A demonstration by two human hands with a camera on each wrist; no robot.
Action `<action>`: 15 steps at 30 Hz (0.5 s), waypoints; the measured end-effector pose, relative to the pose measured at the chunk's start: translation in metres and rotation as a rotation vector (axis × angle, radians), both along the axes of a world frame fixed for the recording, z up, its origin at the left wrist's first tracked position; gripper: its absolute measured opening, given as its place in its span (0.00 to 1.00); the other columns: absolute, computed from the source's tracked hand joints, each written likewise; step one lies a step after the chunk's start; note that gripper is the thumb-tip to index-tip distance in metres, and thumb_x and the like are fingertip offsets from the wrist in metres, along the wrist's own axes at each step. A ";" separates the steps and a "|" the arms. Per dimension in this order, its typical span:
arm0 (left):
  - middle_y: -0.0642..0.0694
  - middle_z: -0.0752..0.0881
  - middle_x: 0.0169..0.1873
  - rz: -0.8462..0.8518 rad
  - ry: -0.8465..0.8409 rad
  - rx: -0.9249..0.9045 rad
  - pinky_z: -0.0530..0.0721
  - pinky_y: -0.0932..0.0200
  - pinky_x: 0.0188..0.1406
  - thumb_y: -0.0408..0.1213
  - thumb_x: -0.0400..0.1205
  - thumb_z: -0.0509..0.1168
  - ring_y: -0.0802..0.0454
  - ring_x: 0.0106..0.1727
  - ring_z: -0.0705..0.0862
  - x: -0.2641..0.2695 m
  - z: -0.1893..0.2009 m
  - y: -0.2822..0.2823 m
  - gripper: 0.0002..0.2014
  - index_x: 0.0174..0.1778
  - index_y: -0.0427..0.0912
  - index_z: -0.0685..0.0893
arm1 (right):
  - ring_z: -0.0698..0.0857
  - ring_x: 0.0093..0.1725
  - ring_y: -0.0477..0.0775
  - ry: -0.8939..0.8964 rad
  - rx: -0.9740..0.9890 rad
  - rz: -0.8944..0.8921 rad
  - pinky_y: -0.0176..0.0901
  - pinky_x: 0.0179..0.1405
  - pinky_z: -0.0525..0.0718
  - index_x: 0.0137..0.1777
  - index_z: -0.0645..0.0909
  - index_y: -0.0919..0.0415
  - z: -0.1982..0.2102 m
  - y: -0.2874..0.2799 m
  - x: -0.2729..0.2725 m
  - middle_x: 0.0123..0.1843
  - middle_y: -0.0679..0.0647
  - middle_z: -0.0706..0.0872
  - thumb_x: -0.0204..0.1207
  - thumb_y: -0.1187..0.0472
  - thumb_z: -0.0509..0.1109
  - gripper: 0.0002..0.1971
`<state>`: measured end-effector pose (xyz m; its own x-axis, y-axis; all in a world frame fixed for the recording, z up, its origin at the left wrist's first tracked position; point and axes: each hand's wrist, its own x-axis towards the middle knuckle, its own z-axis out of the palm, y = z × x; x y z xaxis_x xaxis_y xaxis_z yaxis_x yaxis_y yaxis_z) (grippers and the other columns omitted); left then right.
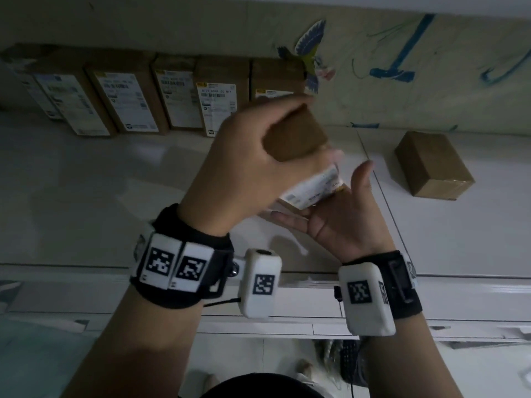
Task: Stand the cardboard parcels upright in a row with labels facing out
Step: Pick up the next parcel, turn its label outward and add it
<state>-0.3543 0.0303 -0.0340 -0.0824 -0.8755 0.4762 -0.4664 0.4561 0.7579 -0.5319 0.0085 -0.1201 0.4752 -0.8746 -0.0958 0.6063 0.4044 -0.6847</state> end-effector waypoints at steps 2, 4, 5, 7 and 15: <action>0.59 0.90 0.51 0.066 0.149 0.019 0.87 0.69 0.51 0.53 0.76 0.82 0.67 0.53 0.89 0.009 -0.003 -0.007 0.21 0.62 0.52 0.88 | 0.76 0.82 0.76 0.002 -0.064 -0.028 0.75 0.80 0.77 0.86 0.71 0.61 -0.001 0.003 -0.008 0.85 0.68 0.75 0.64 0.39 0.87 0.53; 0.53 0.93 0.50 0.085 0.161 0.126 0.94 0.58 0.48 0.51 0.73 0.85 0.61 0.50 0.92 0.022 -0.006 -0.013 0.23 0.58 0.49 0.87 | 0.79 0.79 0.71 0.034 -0.084 -0.128 0.65 0.80 0.80 0.88 0.65 0.68 -0.003 0.003 -0.016 0.84 0.72 0.74 0.66 0.52 0.90 0.54; 0.53 0.93 0.51 0.047 0.078 0.236 0.96 0.55 0.47 0.50 0.71 0.87 0.61 0.49 0.94 0.027 -0.007 -0.015 0.25 0.60 0.49 0.86 | 0.80 0.78 0.71 0.036 -0.092 -0.172 0.64 0.81 0.80 0.88 0.62 0.71 -0.004 0.002 -0.020 0.84 0.74 0.73 0.67 0.58 0.90 0.54; 0.55 0.93 0.54 -0.078 -0.191 0.443 0.96 0.57 0.43 0.50 0.69 0.87 0.66 0.49 0.93 0.027 -0.010 -0.015 0.31 0.65 0.54 0.84 | 0.75 0.84 0.76 0.051 -0.123 -0.267 0.72 0.86 0.71 0.87 0.60 0.75 -0.003 0.000 -0.026 0.85 0.77 0.71 0.69 0.63 0.88 0.53; 0.67 0.92 0.59 -0.246 -0.302 0.473 0.89 0.60 0.60 0.59 0.70 0.85 0.72 0.55 0.90 -0.002 -0.036 -0.014 0.35 0.73 0.66 0.81 | 0.90 0.70 0.67 0.417 -0.318 -0.456 0.66 0.67 0.90 0.73 0.82 0.69 0.037 0.019 -0.018 0.69 0.65 0.91 0.79 0.56 0.77 0.25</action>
<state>-0.3563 0.0168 -0.0699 -0.3800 -0.9243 -0.0349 -0.6154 0.2245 0.7556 -0.5495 0.0276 -0.0827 0.0328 -0.9941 0.1033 0.3286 -0.0869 -0.9405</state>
